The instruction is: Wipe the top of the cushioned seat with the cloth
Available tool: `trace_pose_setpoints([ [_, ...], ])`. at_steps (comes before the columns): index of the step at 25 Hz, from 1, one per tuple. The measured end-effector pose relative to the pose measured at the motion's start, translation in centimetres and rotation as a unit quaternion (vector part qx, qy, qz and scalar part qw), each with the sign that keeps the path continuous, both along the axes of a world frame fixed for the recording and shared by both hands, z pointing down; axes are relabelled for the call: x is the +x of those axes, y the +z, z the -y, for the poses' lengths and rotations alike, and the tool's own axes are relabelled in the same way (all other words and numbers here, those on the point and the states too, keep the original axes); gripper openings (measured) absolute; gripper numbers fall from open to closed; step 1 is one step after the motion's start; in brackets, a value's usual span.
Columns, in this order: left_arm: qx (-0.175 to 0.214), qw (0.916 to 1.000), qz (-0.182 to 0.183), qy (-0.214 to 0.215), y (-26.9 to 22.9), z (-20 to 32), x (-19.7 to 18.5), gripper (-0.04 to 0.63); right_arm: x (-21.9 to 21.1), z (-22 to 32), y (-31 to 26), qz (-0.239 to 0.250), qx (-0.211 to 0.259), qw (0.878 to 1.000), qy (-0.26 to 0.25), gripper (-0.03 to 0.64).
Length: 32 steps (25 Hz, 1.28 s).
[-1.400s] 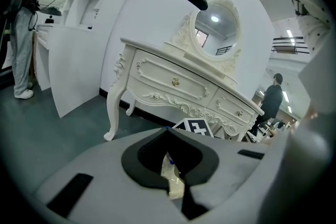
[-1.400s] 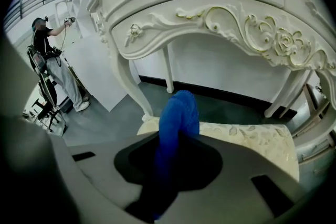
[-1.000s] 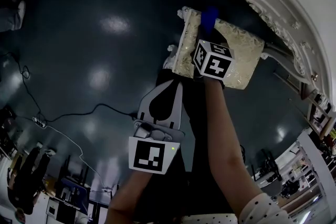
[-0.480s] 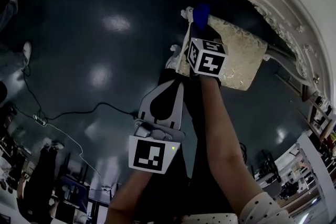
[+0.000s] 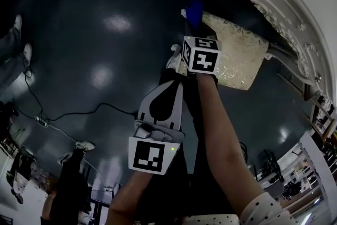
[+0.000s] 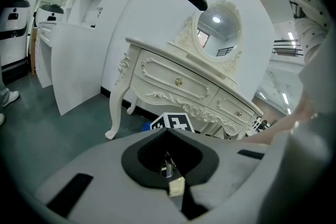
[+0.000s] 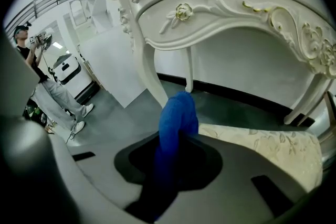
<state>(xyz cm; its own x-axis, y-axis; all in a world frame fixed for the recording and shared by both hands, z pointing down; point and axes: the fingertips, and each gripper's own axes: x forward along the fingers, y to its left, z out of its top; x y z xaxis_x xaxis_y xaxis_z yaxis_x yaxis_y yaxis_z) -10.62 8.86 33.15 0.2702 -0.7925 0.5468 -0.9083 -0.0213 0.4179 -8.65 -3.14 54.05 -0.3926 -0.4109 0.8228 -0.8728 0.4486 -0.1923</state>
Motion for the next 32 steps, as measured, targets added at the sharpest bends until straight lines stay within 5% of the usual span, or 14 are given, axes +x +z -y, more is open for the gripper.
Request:
trace_pose_setpoints([
  [8, -0.003, 1.0000, -0.001, 0.008, 0.1, 0.1, 0.9, -0.005, 0.3, 0.3, -0.9, 0.042, -0.011, 0.999, 0.009, 0.086],
  [13, 0.003, 0.9995, 0.004, 0.031, -0.2, 0.8, 2.6, -0.005, 3.6, 0.3, -5.4, 0.082, 0.029, 0.996, 0.024, 0.086],
  [19, 0.011, 0.9963, -0.004, 0.085, -0.8, 2.2, 6.3, -0.005, 14.6, -1.8, -8.8, 0.068, 0.048, 0.994, 0.066, 0.087],
  [27, 0.008, 0.9899, -0.002, 0.141, -1.1, 2.3, 10.8, -0.005, 32.2, -4.8, -8.5, -0.038, 0.056, 0.982, 0.178, 0.086],
  [32, 0.002, 0.9869, 0.005, 0.161, -0.7, 2.4, 12.6, -0.005, 37.2, -6.0, -4.3, -0.069, 0.022, 0.974, 0.214, 0.086],
])
